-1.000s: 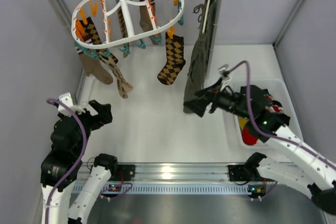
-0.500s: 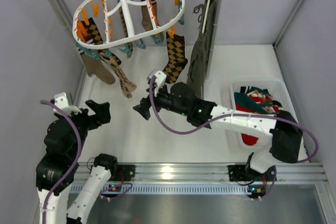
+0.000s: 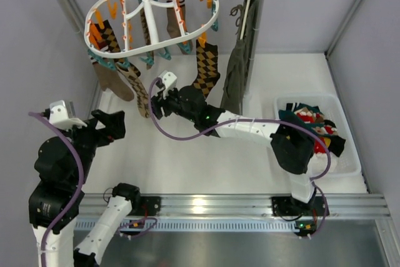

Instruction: Remove the socks clipped to the hanger

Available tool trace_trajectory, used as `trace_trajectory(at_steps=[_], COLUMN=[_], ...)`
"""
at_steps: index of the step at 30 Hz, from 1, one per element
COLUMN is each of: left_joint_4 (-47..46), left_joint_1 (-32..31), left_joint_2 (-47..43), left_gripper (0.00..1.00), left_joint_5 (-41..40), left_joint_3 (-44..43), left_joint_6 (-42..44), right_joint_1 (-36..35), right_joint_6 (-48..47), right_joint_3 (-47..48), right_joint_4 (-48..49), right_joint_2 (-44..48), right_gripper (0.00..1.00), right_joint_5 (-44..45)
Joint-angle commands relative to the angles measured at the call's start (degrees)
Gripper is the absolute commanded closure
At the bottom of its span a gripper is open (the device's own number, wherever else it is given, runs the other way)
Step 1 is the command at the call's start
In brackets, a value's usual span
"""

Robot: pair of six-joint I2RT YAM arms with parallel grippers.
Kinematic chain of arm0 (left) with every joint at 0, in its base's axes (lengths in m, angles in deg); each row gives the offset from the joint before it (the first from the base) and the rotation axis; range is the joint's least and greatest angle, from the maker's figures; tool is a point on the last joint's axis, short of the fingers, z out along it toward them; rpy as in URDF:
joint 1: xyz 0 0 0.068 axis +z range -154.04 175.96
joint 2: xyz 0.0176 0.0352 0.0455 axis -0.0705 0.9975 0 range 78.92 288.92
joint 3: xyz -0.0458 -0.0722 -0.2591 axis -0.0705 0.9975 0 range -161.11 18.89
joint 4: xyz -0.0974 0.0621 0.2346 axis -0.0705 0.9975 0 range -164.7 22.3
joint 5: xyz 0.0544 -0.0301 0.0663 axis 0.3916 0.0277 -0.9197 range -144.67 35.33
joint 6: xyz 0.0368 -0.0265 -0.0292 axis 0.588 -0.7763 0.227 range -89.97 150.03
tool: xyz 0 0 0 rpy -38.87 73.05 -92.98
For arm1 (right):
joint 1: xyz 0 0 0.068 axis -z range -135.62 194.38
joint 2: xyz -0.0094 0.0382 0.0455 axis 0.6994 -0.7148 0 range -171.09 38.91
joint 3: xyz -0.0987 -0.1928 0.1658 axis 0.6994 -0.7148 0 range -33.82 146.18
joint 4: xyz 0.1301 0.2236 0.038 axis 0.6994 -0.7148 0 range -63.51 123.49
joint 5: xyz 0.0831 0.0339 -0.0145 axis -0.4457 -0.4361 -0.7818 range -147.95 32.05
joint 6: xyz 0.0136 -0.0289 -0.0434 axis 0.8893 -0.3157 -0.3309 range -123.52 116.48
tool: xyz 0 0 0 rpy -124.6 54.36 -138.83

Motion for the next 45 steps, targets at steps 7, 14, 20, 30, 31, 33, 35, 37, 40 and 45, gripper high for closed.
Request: trace_trajectory(at_steps=[7,14,20,30,31,33,35,37,40,45], left_joint_4=[-0.8,-0.7,-0.2,2.0,2.0,2.0,2.0,2.0,2.6,3.2], left_joint_1=[-0.2,-0.2,-0.2,-0.2,-0.2,-0.3,-0.3,-0.9,-3.8,-8.1], left_joint_2=[10.2,20.8,28.6,31.1,31.3,32.0,32.8,33.4,35.2,36.4], left_gripper=[0.01,0.02,0.02,0.04,0.04,0.04,0.04,0.05,0.05,0.05], left_joint_5=[-0.8,1.9,-2.8,-10.8,-10.1,-9.8,-10.0,-10.2,-14.4,-22.5], left_joint_3=[-13.1,-22.9,-29.9,-30.4,-30.3,-30.3,-30.8,-31.5,-31.8,-31.4], left_joint_6=[1.2,2.1,3.9,7.3,7.3,7.6,7.9,8.4,9.2,9.3], right_joint_1=[-0.7,-5.1,-10.4,-15.2,-15.5,-15.9,-16.0,-16.1,-16.2,-16.3], right_joint_6=[0.4,-1.4,-4.3,-7.1,-7.4,-7.8,-8.0,-8.7,-9.3,-9.8], right_joint_3=[3.6,0.0,-2.9,1.4,2.0,3.6,4.8,5.6,7.7,9.4], right_joint_4=[11.8,12.8,12.7,7.5,7.2,6.1,5.2,4.3,2.4,1.2], right_joint_2=[-4.1,-2.4,-0.7,-2.6,-2.8,-3.5,-3.9,-4.2,-5.4,-6.7], right_gripper=[0.90,1.00,1.00,1.00,1.00,1.00,1.00,1.00,1.00,1.00], right_joint_5=[1.6,11.1,23.2,29.3,29.4,29.2,28.8,28.4,28.3,27.3])
